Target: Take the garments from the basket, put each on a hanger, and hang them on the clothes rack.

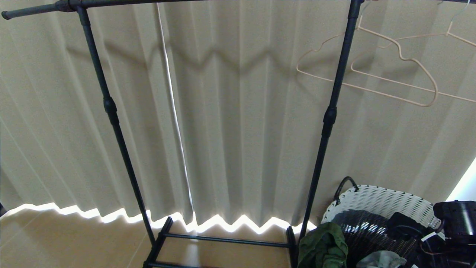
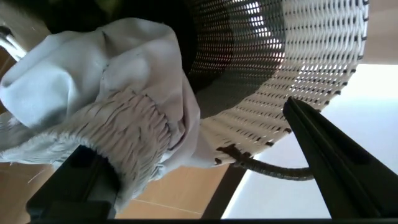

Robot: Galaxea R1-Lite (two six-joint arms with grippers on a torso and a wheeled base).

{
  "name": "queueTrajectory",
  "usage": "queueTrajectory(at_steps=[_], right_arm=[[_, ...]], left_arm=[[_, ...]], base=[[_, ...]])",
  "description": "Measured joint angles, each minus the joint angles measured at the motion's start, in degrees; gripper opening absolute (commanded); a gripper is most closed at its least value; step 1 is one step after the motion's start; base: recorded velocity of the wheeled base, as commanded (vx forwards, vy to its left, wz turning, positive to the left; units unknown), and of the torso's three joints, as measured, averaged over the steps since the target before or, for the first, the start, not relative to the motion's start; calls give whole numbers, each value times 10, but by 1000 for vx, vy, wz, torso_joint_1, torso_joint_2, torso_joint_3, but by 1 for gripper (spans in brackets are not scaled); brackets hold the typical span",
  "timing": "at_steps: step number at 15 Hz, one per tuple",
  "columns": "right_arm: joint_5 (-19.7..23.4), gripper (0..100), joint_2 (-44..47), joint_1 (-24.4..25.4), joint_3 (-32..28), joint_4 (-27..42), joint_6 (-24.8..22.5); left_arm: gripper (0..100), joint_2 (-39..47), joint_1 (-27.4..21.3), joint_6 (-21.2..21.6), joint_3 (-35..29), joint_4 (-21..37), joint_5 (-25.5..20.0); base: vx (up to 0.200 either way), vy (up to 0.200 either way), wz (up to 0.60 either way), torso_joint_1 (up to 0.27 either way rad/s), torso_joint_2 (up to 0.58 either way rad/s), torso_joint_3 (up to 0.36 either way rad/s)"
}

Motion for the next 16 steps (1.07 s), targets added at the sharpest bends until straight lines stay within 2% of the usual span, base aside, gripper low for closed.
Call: queueTrajectory(at_steps=[1, 6, 9, 16], right_arm=[[0, 0, 2, 0, 1, 0, 0], [0, 0, 2, 0, 10, -28, 0], [1, 0, -25, 0, 35, -57, 1], [8, 0, -221, 0, 74, -53, 24]], left_arm=[[100, 0, 0, -1, 0, 0, 0], [100, 0, 0, -1, 0, 0, 0], [100, 0, 0, -1, 0, 0, 0], [100, 0, 0, 0, 0, 0, 0]], base=[[0, 0, 0, 0, 0, 0], [0, 0, 0, 0, 0, 0], [0, 0, 0, 0, 0, 0], [0, 0, 0, 0, 0, 0]])
